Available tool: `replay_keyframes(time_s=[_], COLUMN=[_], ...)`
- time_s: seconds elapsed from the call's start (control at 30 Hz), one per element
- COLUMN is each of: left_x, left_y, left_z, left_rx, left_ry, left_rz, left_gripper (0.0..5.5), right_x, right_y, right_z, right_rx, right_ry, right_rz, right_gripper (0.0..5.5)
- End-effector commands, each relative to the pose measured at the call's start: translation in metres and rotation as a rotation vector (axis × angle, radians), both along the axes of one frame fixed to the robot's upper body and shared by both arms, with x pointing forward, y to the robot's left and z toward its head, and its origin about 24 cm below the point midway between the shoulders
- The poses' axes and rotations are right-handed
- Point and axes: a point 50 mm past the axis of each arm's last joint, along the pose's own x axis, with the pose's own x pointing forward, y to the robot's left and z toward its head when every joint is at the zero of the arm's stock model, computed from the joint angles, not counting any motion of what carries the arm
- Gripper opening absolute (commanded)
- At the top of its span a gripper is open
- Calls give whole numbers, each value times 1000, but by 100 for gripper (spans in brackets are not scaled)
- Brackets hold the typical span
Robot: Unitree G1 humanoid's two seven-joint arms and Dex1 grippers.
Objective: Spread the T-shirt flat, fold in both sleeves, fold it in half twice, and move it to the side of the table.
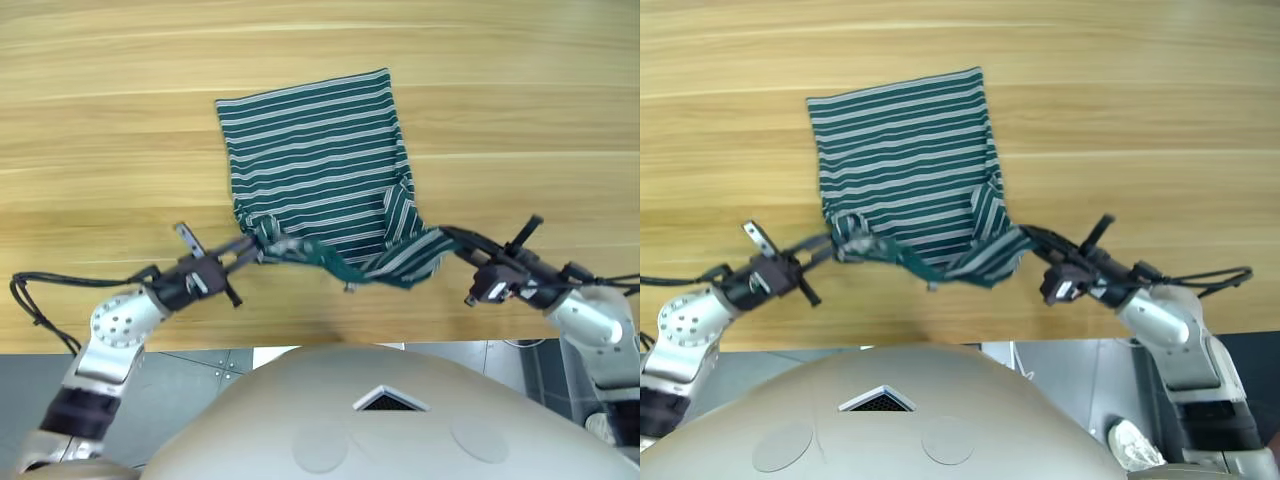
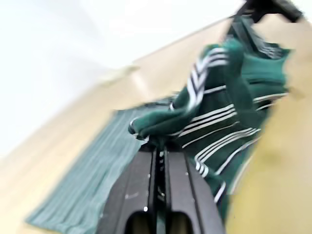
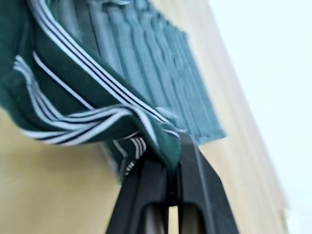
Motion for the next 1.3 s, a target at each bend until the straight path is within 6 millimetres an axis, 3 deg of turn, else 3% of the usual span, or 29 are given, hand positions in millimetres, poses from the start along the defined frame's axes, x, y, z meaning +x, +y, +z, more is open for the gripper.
replay_keyframes(time_s=[0.03,0.37,0.6,0.77,1.0,1.13,1.3], left_x=[19,98,135,153,163,166,173], left_y=[1,17,17,14,12,13,19], left_z=[-7,-11,-20,-30,-47,-58,-57], left_rx=[47,93,84,90,118,117,93], left_ry=[-15,-91,-87,-57,5,87,113], left_rz=[87,398,500,522,563,598,697], left_gripper=[0,0,0,0,0,65,144], right_x=[40,143,188,204,216,220,223], right_y=[16,66,73,77,78,85,84], right_z=[15,2,-11,-14,-15,-20,-24], right_rx=[88,84,39,25,3,-26,-44], right_ry=[-127,-248,-230,-224,-218,-183,-146], right_rz=[-53,-136,-257,-318,-383,-417,-486], right_gripper=[0,0,0,0,0,81,168])
